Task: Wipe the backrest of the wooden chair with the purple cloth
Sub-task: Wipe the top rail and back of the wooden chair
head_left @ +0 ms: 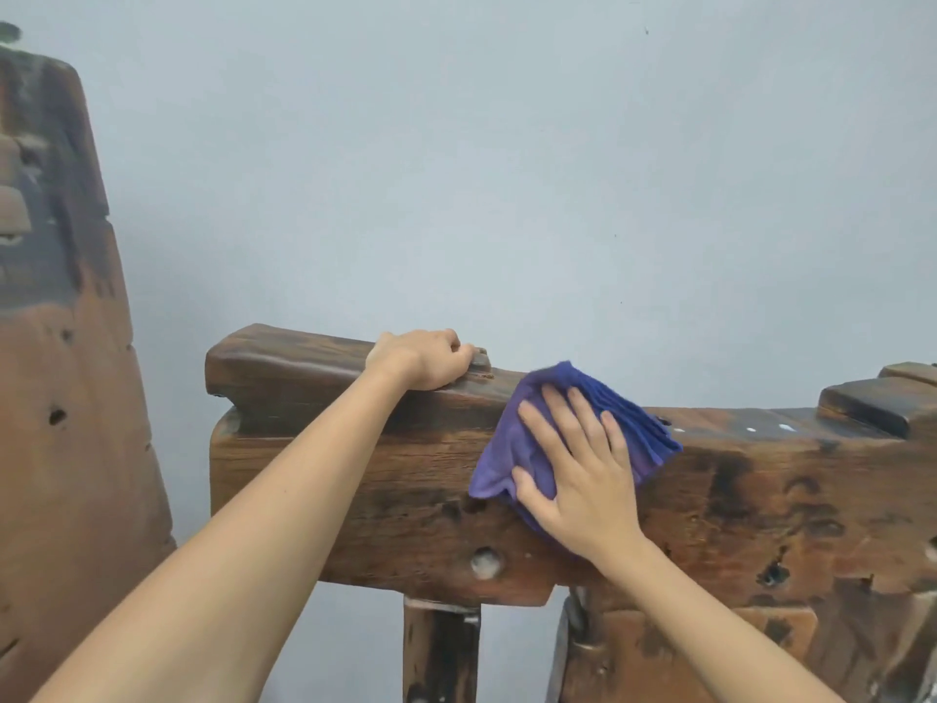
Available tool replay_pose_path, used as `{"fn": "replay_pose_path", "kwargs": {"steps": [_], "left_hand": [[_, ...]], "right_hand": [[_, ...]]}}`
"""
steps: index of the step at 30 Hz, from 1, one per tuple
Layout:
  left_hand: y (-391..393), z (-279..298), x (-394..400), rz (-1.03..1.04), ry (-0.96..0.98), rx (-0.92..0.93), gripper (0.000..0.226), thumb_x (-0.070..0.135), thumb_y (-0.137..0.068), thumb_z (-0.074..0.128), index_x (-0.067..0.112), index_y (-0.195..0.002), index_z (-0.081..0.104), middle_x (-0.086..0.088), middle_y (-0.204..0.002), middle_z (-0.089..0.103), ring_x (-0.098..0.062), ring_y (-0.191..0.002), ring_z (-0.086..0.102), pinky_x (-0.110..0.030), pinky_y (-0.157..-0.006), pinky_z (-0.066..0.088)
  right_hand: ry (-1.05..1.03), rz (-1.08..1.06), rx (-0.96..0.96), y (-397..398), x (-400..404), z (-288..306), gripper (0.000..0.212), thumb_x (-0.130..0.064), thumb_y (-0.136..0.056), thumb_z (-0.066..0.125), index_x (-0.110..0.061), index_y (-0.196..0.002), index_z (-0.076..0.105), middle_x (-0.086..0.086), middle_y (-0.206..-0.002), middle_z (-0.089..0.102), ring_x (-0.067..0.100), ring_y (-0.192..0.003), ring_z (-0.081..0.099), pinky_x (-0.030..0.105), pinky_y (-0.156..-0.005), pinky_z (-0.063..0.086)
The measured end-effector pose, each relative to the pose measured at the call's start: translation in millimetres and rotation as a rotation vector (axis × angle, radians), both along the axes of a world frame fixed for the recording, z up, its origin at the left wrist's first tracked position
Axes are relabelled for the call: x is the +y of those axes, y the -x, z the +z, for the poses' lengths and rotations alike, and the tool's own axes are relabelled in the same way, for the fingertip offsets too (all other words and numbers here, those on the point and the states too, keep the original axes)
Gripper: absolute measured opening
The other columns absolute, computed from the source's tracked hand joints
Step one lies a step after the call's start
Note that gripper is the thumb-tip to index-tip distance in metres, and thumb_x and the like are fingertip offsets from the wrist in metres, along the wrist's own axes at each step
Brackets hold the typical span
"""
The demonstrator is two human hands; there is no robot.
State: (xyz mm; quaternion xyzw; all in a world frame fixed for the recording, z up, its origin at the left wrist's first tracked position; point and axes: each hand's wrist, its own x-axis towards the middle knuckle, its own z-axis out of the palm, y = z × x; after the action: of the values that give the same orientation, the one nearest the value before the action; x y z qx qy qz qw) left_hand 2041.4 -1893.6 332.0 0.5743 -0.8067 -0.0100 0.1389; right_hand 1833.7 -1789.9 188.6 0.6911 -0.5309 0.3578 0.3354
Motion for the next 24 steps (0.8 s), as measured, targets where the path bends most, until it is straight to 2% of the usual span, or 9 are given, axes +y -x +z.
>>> {"fn": "replay_pose_path", "kwargs": {"steps": [3, 6, 7, 10, 14, 16, 19, 22, 24], "left_hand": [[1, -1, 1, 0.008, 0.016, -0.004, 0.056, 0.054, -0.099, 0.021, 0.025, -0.135, 0.053, -0.004, -0.138, 0.062, -0.027, -0.129, 0.054, -0.047, -0.103, 0.033], [3, -2, -2, 0.023, 0.011, 0.000, 0.051, 0.045, -0.101, 0.022, 0.024, -0.134, 0.054, -0.004, -0.138, 0.062, -0.027, -0.127, 0.055, -0.046, -0.103, 0.031], [3, -2, -3, 0.028, 0.012, -0.003, 0.049, 0.041, -0.102, 0.021, 0.023, -0.133, 0.054, -0.004, -0.139, 0.061, -0.027, -0.127, 0.054, -0.046, -0.103, 0.031], [2, -1, -3, 0.024, -0.003, 0.006, 0.046, 0.034, -0.102, 0.021, 0.022, -0.131, 0.054, -0.006, -0.139, 0.060, -0.029, -0.127, 0.053, -0.047, -0.103, 0.031], [1, 1, 3, 0.017, -0.009, -0.012, 0.047, 0.034, -0.101, 0.021, 0.022, -0.133, 0.054, -0.007, -0.142, 0.058, -0.030, -0.129, 0.053, -0.047, -0.105, 0.032], [3, 0, 3, 0.024, 0.004, -0.021, 0.048, 0.034, -0.101, 0.021, 0.021, -0.133, 0.054, -0.008, -0.142, 0.059, -0.029, -0.129, 0.053, -0.047, -0.105, 0.032], [5, -2, 2, 0.034, 0.009, -0.023, 0.050, 0.034, -0.101, 0.019, 0.021, -0.136, 0.052, -0.007, -0.143, 0.058, -0.028, -0.130, 0.053, -0.048, -0.104, 0.031], [5, -2, 0, 0.033, 0.020, -0.024, 0.050, 0.035, -0.101, 0.019, 0.022, -0.136, 0.052, -0.007, -0.144, 0.058, -0.027, -0.130, 0.053, -0.048, -0.105, 0.031], [5, -3, -3, 0.036, 0.025, -0.025, 0.050, 0.036, -0.101, 0.018, 0.023, -0.136, 0.051, -0.007, -0.143, 0.058, -0.027, -0.130, 0.053, -0.048, -0.105, 0.031]], "right_hand": [[-0.163, -0.121, -0.216, -29, -10, 47, 0.062, -0.059, -0.089, 0.039, -0.031, -0.142, 0.057, -0.006, -0.144, 0.060, 0.019, -0.133, 0.055, 0.040, -0.108, 0.041], [-0.612, -0.077, -0.330, -46, -47, 104, 0.061, -0.068, -0.079, 0.022, -0.033, -0.098, 0.069, -0.001, -0.109, 0.074, 0.029, -0.098, 0.064, 0.035, -0.076, 0.045], [-0.784, -0.020, -0.378, -49, -59, 122, 0.061, -0.069, -0.076, 0.021, -0.029, -0.089, 0.064, 0.003, -0.103, 0.072, 0.030, -0.093, 0.062, 0.040, -0.076, 0.046], [-1.059, 0.181, -0.581, -50, -88, 143, 0.052, -0.058, -0.090, 0.030, -0.016, -0.089, 0.061, 0.013, -0.104, 0.067, 0.032, -0.097, 0.058, 0.057, -0.103, 0.042], [-0.985, 0.037, -0.513, -52, -73, 135, 0.081, -0.071, -0.090, 0.020, -0.017, -0.130, 0.065, 0.013, -0.139, 0.061, 0.034, -0.125, 0.055, 0.050, -0.112, 0.036], [-0.868, 0.010, -0.408, -47, -52, 126, 0.088, -0.077, -0.082, 0.010, -0.026, -0.130, 0.063, 0.007, -0.139, 0.062, 0.032, -0.126, 0.055, 0.047, -0.104, 0.039], [-0.659, 0.004, -0.310, -39, -26, 107, 0.072, -0.073, -0.088, 0.012, -0.030, -0.119, 0.061, 0.000, -0.130, 0.066, 0.029, -0.123, 0.058, 0.041, -0.088, 0.038], [-0.654, 0.013, -0.255, -37, -16, 100, 0.066, -0.065, -0.100, 0.020, -0.027, -0.143, 0.052, -0.002, -0.155, 0.049, 0.025, -0.141, 0.045, 0.042, -0.108, 0.035], [-0.683, 0.024, -0.257, -37, -16, 104, 0.067, -0.064, -0.101, 0.021, -0.025, -0.150, 0.046, -0.002, -0.162, 0.039, 0.024, -0.147, 0.039, 0.042, -0.114, 0.031]]}}
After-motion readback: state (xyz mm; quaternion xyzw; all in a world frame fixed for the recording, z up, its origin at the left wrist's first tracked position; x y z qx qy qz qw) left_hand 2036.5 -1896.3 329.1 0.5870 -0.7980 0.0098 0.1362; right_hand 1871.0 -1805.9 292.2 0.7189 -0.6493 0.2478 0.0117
